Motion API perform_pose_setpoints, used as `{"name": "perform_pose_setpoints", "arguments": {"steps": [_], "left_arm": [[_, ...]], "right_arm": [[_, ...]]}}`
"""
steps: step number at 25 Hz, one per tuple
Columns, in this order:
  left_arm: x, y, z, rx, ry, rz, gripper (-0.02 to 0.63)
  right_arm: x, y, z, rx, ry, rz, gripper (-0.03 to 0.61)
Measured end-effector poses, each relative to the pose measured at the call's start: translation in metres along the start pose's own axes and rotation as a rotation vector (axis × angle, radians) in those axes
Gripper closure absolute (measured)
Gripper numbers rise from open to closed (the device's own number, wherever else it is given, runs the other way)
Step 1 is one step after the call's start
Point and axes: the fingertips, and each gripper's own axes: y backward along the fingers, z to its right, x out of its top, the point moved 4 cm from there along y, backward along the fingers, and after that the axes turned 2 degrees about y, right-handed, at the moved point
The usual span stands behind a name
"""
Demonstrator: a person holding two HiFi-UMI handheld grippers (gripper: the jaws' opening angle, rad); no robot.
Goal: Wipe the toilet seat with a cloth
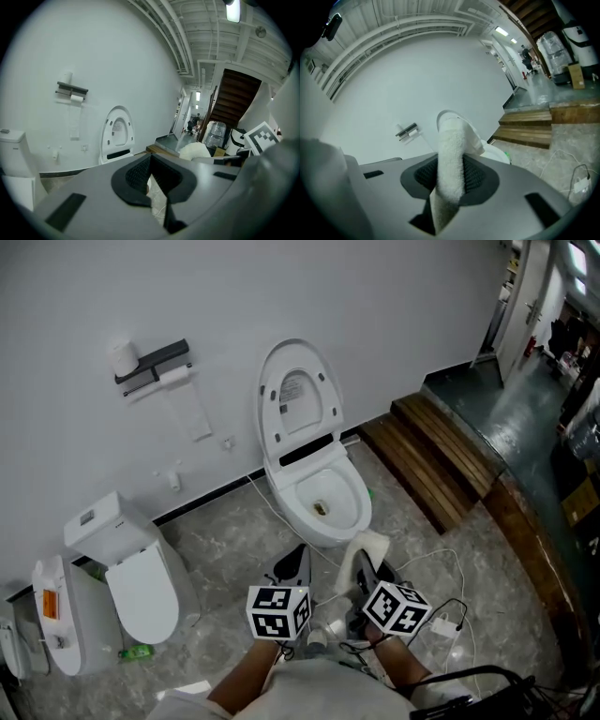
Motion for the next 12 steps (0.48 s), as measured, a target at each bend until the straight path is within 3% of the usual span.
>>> {"name": "perform_pose_setpoints", "arguments": {"steps": [12], "left_arm": [[0.006, -0.066, 0.012, 0.024, -0.01, -0.018, 0.618]], "right_arm": [[0.035, -0.043, 0.049, 0.007, -0.029, -0.022, 0.479]]}}
